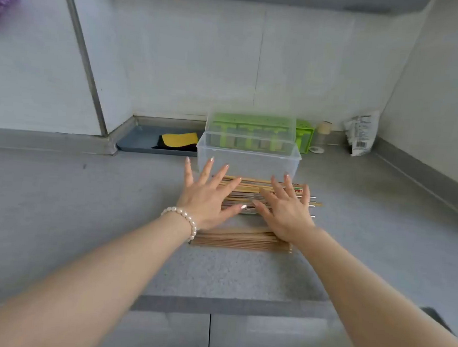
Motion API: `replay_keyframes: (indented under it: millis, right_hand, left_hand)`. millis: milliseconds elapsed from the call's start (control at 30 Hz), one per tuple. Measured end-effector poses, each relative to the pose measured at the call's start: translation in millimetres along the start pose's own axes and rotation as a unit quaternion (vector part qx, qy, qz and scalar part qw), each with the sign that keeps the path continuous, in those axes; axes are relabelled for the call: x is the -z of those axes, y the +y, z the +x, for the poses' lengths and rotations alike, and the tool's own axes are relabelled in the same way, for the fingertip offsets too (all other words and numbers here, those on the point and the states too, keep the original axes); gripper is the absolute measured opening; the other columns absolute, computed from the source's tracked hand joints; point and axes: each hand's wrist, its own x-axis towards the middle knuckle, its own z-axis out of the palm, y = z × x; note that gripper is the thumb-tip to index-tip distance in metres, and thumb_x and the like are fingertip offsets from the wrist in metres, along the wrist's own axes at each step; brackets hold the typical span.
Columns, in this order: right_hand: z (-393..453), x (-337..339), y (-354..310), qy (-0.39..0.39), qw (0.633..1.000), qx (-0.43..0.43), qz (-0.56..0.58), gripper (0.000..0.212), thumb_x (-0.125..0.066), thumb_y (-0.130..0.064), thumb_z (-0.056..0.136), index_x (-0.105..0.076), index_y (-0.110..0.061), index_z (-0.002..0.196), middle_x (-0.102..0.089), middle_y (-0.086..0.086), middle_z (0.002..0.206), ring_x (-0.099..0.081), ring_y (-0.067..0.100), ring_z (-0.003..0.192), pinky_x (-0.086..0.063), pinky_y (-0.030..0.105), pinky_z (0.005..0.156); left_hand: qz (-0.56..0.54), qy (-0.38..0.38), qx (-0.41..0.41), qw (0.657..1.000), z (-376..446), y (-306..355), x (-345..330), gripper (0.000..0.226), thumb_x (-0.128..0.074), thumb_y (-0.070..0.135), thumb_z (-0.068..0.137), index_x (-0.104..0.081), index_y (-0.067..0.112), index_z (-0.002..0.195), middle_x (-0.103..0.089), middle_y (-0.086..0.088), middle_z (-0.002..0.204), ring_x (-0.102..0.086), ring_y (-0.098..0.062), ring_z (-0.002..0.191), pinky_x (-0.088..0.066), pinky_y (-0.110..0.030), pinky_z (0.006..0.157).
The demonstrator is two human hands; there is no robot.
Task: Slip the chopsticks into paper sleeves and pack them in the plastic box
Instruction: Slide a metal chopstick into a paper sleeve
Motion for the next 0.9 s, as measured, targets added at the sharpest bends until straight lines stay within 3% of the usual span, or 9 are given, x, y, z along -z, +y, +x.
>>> replay_keyframes:
  millis: [133, 267, 467, 667, 800, 900]
  right_hand:
    - [-35, 9, 8, -0.035, 0.997, 0.002, 0.074, 0.044, -0.031, -0.052, 0.095, -0.054, -0.034, 0.128, -0.034, -0.005, 0.15, -0.006, 0.019, 0.146, 0.003, 0.051, 0.115]
    - [-50, 17, 14, 0.02, 0.991, 0.001, 0.131, 0.044, -0.045, -0.054, 0.089, -0.062, -0.029, 0.12, -0.052, -0.004, 0.136, -0.03, 0.018, 0.137, -0.015, 0.038, 0.108]
    - [-40, 21, 31, 0.075, 0.987, -0.058, 0.131, 0.03, -0.05, -0.038, 0.093, -0.066, -0.024, 0.115, -0.061, -0.002, 0.126, -0.046, 0.023, 0.121, -0.028, 0.037, 0.098]
    - [-20, 20, 31, 0.012, 0.988, -0.058, 0.141, 0.024, -0.063, -0.028, 0.086, -0.071, -0.019, 0.107, -0.067, 0.003, 0.112, -0.058, 0.021, 0.104, -0.046, 0.029, 0.087]
    - [-13, 21, 19, -0.04, 0.982, -0.044, 0.179, 0.021, -0.07, -0.027, 0.081, -0.074, -0.018, 0.1, -0.069, -0.004, 0.096, -0.058, 0.013, 0.084, -0.043, 0.02, 0.071]
    - [-11, 22, 19, -0.054, 0.976, -0.035, 0.207, 0.017, -0.075, -0.023, 0.076, -0.076, -0.017, 0.091, -0.063, -0.011, 0.079, -0.054, 0.007, 0.074, -0.038, 0.011, 0.06]
  left_hand:
    - [-0.085, -0.095, -0.058, 0.99, -35, 3, 5, 0.069, -0.021, 0.067, 0.088, -0.02, 0.031, 0.147, -0.011, 0.004, 0.158, -0.003, -0.019, 0.146, 0.001, -0.053, 0.116]
    - [-0.153, -0.094, -0.081, 0.98, -50, 6, 8, 0.07, -0.035, 0.065, 0.087, -0.03, 0.026, 0.145, -0.027, 0.004, 0.154, -0.023, -0.015, 0.141, -0.02, -0.034, 0.114]
    - [-0.159, -0.082, -0.086, 0.98, -49, 8, 6, 0.066, -0.041, 0.061, 0.088, -0.034, 0.026, 0.143, -0.035, 0.005, 0.149, -0.032, -0.015, 0.135, -0.029, -0.032, 0.109]
    - [-0.173, -0.071, -0.086, 0.979, -49, 12, 5, 0.058, -0.041, 0.054, 0.091, -0.038, 0.025, 0.141, -0.035, 0.005, 0.148, -0.03, -0.013, 0.135, -0.027, -0.031, 0.109]
    - [-0.207, -0.038, -0.076, 0.975, -52, 12, 6, 0.055, -0.038, 0.052, 0.093, -0.041, 0.022, 0.139, -0.037, 0.003, 0.145, -0.029, -0.013, 0.134, -0.026, -0.03, 0.108]
    - [-0.228, 0.004, -0.07, 0.971, -53, 6, 8, 0.043, -0.041, 0.045, 0.094, -0.056, 0.022, 0.127, -0.051, 0.005, 0.124, -0.039, -0.01, 0.118, -0.033, -0.023, 0.098]
